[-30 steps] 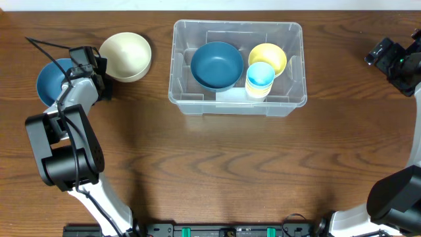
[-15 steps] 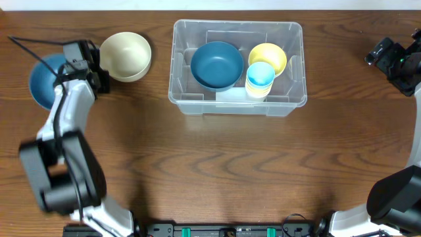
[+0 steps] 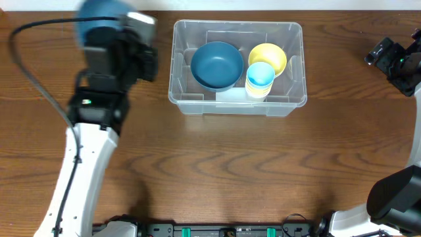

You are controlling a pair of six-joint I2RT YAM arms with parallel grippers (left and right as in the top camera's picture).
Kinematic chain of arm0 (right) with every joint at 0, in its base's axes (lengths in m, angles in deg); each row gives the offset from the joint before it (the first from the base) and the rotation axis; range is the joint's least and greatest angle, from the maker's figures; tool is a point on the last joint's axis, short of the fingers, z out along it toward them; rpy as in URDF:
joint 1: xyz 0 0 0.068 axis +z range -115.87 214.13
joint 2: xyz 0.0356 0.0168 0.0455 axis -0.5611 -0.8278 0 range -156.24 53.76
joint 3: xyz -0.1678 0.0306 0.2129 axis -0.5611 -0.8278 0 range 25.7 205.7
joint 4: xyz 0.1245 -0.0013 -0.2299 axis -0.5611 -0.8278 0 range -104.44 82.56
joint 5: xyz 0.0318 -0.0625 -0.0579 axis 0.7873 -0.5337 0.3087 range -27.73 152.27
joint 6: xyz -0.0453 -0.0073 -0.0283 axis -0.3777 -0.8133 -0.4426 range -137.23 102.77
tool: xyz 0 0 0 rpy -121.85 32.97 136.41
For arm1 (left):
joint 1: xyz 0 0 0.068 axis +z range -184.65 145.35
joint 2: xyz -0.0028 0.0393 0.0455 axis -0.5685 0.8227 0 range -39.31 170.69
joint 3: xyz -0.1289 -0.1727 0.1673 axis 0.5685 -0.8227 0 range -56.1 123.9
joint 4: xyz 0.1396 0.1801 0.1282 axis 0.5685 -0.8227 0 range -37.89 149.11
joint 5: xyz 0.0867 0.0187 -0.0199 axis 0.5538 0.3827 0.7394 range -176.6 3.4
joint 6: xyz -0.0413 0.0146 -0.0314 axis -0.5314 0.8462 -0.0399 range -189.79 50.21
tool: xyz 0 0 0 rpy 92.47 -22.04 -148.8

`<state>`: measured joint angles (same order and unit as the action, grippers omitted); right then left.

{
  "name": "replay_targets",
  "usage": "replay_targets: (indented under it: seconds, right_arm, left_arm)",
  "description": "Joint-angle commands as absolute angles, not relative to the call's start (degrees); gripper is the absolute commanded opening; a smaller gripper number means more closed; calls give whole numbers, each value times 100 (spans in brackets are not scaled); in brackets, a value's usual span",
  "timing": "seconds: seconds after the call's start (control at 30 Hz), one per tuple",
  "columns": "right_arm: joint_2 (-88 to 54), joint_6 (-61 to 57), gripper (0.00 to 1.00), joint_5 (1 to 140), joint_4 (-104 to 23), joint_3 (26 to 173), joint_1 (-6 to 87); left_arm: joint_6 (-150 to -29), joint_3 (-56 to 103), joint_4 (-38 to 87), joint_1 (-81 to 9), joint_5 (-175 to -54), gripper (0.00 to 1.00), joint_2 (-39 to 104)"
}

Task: Pack container
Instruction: 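Lower the second blue bowl into the first blue bowl and release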

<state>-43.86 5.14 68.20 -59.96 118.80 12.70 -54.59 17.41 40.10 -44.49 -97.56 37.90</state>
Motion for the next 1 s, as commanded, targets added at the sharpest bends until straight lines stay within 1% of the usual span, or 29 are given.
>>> replay_targets:
  seconds: [0.0, 0.17, 0.33, 0.67, 0.97]
  right_arm:
    - [-4235, 564, 99, 6807, -5996, 11921, 1239]
    - [-4235, 564, 99, 6807, -5996, 11921, 1237]
    - [-4235, 564, 99, 6805, -5996, 11921, 1237]
    - [-4235, 564, 99, 6807, -5996, 11921, 1237]
    - [-4235, 564, 99, 6805, -5996, 11921, 1239]
  left_arm:
    - [-5443, 1792, 4146, -5046, -10099, 6, 3945]
    - [-5295, 1792, 4423, -5892, -10097, 6, 4323]
    - [-5249, 1792, 4808, -6408, -10093, 6, 4784]
    - [-5185, 1792, 4985, -6511, -9878, 6, 5753]
    - [-5185, 1792, 5595, -6495, -9867, 6, 6299]
